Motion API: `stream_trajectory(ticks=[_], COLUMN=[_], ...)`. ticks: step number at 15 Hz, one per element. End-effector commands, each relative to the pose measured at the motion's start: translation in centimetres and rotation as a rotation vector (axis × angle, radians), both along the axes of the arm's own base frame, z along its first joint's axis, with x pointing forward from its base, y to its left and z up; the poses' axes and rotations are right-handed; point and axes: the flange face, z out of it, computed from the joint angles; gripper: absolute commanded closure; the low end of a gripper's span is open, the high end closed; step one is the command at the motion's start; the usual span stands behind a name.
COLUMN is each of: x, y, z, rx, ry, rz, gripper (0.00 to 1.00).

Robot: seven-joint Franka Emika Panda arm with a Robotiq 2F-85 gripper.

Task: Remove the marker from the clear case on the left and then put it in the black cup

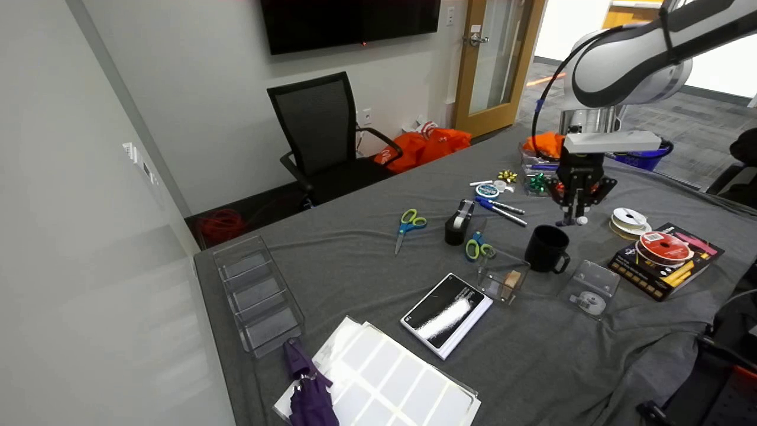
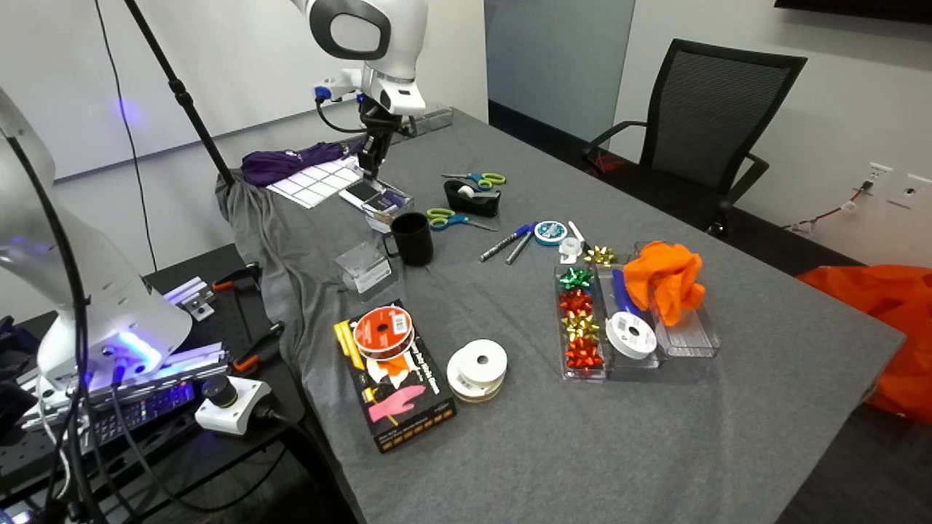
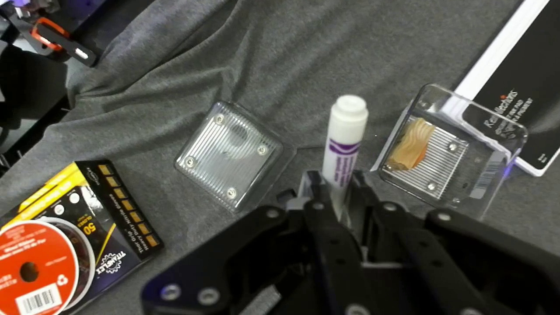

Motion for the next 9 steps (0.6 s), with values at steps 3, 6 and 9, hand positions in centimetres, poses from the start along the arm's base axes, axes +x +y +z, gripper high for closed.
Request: stream_trajectory(ticks=[3, 6, 9], x=[0.1, 1.0, 1.6], y=[-1.8, -2.4, -2.8], z=[-3.7, -5.7, -7.2], rx=[-0.061, -0.092, -0.101], ry=[0.046, 0.030, 0.013], rz=[-0.032, -0.050, -0.055], gripper=[0.96, 0.96, 0.96])
